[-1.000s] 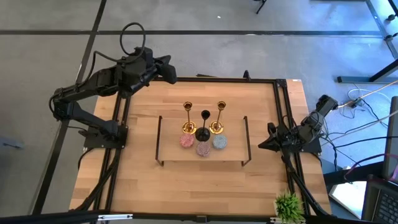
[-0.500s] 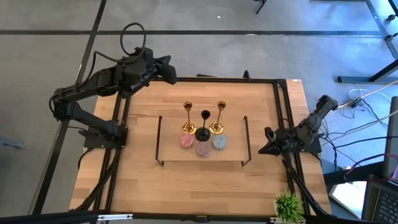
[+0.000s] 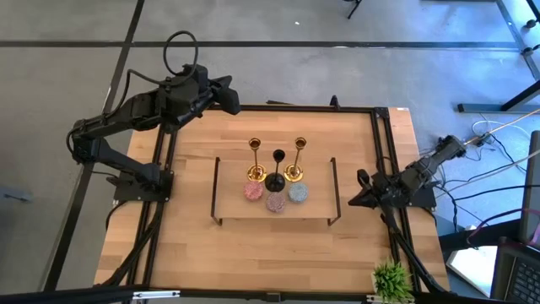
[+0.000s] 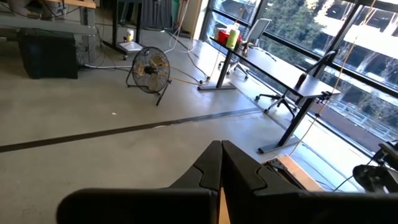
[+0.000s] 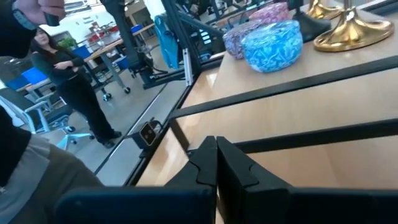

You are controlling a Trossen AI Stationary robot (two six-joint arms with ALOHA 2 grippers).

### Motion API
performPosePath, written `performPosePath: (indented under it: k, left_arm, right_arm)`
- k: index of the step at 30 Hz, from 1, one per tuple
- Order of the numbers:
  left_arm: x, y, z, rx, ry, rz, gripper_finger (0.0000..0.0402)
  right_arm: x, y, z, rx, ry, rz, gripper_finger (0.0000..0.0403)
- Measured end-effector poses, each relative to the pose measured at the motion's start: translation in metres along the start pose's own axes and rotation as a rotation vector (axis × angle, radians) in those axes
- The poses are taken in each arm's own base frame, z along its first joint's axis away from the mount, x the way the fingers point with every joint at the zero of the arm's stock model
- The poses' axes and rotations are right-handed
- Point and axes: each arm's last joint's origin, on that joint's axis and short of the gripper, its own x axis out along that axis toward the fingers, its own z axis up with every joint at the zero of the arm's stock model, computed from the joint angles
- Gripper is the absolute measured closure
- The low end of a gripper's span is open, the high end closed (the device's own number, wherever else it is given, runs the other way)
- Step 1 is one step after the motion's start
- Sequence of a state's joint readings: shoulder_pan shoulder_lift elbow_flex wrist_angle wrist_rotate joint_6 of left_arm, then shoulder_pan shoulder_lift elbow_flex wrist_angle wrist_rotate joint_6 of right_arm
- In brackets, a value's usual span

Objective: Pick & Place candle stick holders
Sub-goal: Return to Home Position

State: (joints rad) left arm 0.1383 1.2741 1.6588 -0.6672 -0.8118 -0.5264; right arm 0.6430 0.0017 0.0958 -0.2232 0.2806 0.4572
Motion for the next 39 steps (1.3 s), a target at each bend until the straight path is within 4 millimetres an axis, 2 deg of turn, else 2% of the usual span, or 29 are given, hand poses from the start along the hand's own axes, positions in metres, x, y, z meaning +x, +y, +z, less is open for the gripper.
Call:
performPosePath:
  k: [9,20,24,29,39]
  left_arm:
    - [0.0,0.0,0.0,-0.003,0.001,-0.002,0.04]
    - [0.0,0.0,0.0,0.0,0.002,-0.001,0.04]
    - [0.0,0.0,0.0,0.006,0.003,-0.001,0.04]
    - [0.0,0.0,-0.001,0.011,0.005,0.0,0.04]
    - [0.0,0.001,-0.001,0.015,0.01,0.002,0.04]
  right_arm:
    - [0.003,-0.011,0.002,0.0,-0.006,-0.034,0.0403]
    - [0.003,-0.025,0.008,-0.031,-0.066,-0.189,0.0403]
    - [0.003,-0.027,0.009,-0.083,-0.062,-0.201,0.0403]
    - [0.002,-0.03,0.009,-0.076,-0.048,-0.182,0.0403]
    - [0.001,-0.037,0.012,-0.061,-0.075,-0.25,0.0403]
